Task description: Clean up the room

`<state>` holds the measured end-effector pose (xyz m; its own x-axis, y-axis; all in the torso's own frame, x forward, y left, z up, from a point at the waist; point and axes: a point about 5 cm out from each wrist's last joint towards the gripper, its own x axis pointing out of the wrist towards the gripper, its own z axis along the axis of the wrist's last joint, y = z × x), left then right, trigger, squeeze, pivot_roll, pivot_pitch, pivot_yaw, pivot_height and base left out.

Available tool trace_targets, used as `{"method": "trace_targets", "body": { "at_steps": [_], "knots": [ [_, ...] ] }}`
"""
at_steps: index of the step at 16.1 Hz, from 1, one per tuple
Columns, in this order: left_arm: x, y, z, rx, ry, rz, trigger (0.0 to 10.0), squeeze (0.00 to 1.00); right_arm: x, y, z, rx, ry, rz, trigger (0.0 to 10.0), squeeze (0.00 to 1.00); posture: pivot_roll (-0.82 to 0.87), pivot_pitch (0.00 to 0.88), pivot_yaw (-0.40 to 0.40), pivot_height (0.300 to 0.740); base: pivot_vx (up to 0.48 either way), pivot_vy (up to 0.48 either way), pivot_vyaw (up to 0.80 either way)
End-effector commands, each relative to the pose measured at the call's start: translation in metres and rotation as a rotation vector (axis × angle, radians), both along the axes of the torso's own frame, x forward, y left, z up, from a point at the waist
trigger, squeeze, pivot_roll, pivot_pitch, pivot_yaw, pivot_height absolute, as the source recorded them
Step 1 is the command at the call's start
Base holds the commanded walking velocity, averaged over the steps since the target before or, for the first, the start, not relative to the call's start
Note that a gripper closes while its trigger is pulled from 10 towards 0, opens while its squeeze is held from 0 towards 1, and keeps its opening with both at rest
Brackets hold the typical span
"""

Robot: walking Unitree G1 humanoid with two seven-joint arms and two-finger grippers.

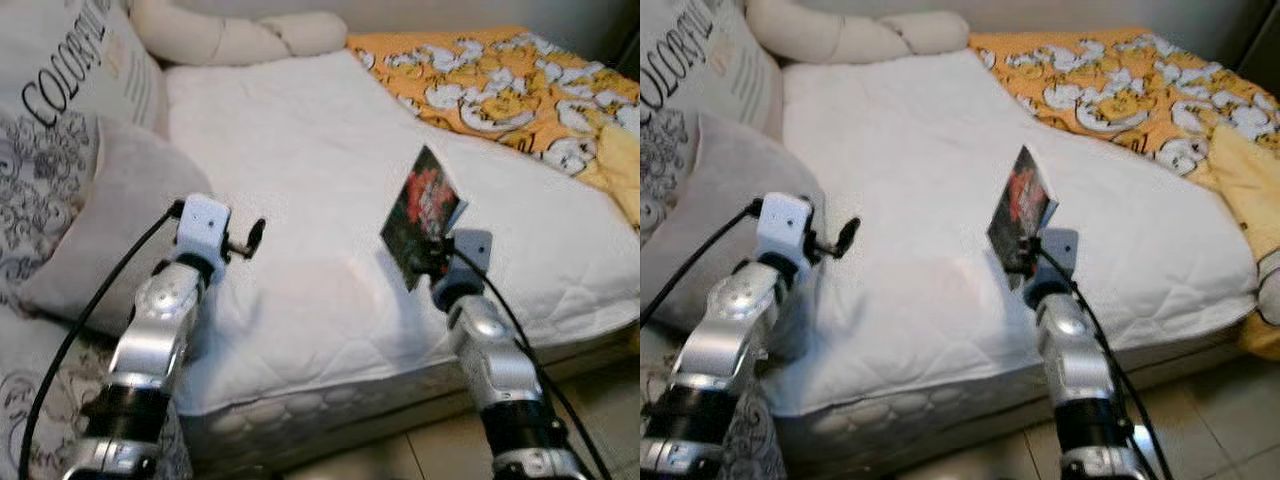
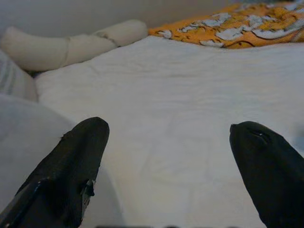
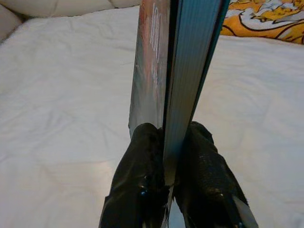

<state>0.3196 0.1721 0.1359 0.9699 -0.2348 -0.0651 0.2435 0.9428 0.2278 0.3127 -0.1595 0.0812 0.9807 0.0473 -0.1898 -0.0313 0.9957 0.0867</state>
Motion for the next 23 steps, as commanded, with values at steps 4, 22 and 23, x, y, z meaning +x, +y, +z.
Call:
{"method": "trace_targets", "body": {
  "at_steps": [4,22,23],
  "knots": [
    [0.000,0.001,-0.001,-0.009,0.006,0.003,10.0,0.00,0.006,0.000,0.013,0.058,-0.059,-0.033,10.0,0.00,0.00,0.000,-0.011,0.740,0.337,0.000,0.60],
    [-0.008,0.013,0.012,0.061,0.039,-0.174,10.0,0.00,0.047,0.016,0.035,0.154,0.049,0.290,10.0,0.00,0.02,0.000,-0.009,0.740,0.032,0.000,0.00],
    [-0.007,0.014,0.014,0.039,0.035,-0.167,10.0,0.00,0.048,0.014,0.039,0.146,0.036,0.329,10.0,0.00,0.02,0.000,-0.009,0.740,0.000,0.000,0.00]
  ]
}}
